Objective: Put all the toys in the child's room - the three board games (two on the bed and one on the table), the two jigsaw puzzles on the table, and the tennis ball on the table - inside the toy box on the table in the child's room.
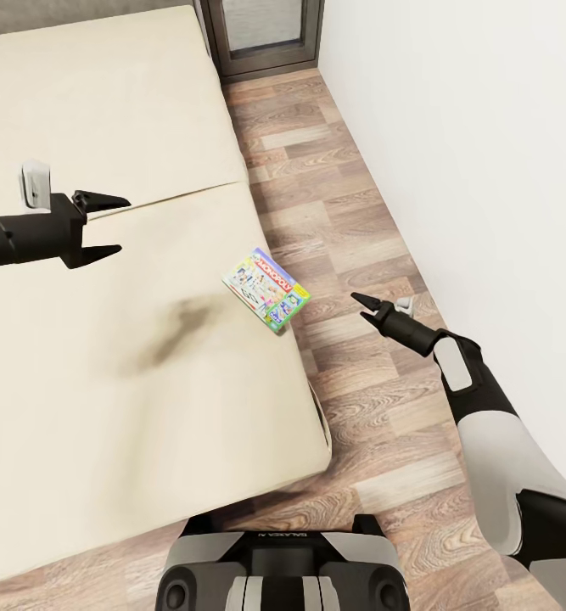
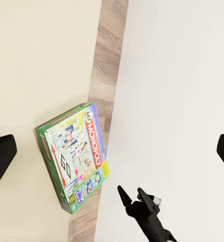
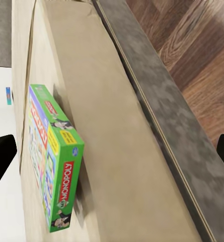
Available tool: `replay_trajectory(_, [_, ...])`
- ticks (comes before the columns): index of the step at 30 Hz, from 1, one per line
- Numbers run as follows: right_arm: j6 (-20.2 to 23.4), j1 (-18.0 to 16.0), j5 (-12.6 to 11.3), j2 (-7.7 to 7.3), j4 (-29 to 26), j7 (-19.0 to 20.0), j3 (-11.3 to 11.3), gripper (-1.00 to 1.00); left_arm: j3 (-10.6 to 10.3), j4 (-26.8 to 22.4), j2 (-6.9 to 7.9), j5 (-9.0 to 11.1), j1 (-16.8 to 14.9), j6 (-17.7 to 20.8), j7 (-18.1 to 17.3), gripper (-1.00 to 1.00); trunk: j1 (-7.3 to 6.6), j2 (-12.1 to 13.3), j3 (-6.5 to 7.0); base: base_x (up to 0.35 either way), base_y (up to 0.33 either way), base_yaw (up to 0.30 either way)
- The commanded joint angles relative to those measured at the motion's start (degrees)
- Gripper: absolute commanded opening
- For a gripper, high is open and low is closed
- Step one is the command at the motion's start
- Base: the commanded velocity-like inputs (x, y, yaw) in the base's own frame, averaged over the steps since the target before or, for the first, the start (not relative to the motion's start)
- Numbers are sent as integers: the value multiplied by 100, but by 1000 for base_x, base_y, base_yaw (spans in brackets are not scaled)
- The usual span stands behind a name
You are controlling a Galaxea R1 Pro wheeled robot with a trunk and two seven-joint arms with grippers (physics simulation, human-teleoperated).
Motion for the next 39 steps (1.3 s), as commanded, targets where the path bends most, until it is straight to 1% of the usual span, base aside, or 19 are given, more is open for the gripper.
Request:
replay_trajectory(1, [40,-6,-18,2,0,7,-12,100,6,-2,-1,51,-3,13,58,100,0,-2,-3,0,0,0])
replay_trajectory(20, [43,-26,-19,15,2,8,-14,100,5,-2,-1,45,8,13,56,100,0,-2,-3,0,0,12])
replay_trajectory(33, [45,-28,-19,24,1,12,-14,100,2,2,-1,42,22,13,56,100,0,-2,-3,0,0,185])
replay_trajectory(39, [43,-28,-19,23,5,14,-12,100,2,4,-1,39,29,13,56,100,0,-2,-3,0,0,118])
